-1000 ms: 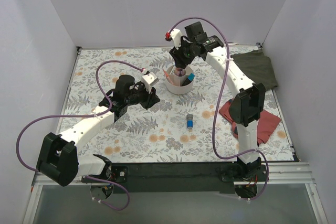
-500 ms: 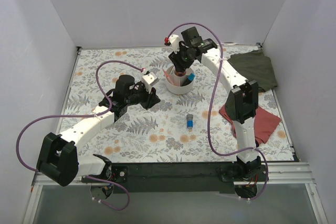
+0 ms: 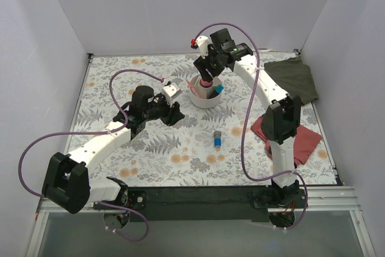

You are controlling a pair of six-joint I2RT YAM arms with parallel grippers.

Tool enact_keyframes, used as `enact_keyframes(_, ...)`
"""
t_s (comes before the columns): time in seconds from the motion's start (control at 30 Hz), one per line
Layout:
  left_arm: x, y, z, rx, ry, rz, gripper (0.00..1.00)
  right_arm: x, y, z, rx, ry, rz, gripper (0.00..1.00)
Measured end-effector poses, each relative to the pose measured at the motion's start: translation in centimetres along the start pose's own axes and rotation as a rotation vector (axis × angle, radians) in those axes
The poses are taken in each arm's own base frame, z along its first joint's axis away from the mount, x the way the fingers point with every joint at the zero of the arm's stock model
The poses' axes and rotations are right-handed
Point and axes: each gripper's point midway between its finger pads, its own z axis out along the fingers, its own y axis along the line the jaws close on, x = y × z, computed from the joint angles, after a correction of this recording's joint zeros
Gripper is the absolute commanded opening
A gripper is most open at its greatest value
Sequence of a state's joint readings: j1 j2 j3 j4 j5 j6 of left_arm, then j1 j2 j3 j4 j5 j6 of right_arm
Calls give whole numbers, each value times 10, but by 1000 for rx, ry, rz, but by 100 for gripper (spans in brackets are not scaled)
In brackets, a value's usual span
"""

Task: Sort the stationery into containers
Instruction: Place the stationery in the storage box, then pick up the stationery from the center of the board.

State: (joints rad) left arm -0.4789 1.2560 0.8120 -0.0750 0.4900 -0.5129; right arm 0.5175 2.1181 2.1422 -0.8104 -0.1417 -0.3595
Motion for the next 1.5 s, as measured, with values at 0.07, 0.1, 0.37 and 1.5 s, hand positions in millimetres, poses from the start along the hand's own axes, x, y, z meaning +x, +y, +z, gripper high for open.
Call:
enact_keyframes(0.07,0,1,0,-7,0,8,45,-1,2,-13,6,-10,-8,70)
enact_keyframes(0.1,-1,2,-1,-12,0,14,47,-2,3,-21,9,-16,-13,70)
enact_keyframes(0.37,-7,9,-14,-78,-29,57,56,48,52,-114,-85,-55,-262,66)
enact_keyframes(1.5,40,61,-55,-278,24,-45,68,216,149,-64,-669,-115,-1400,52)
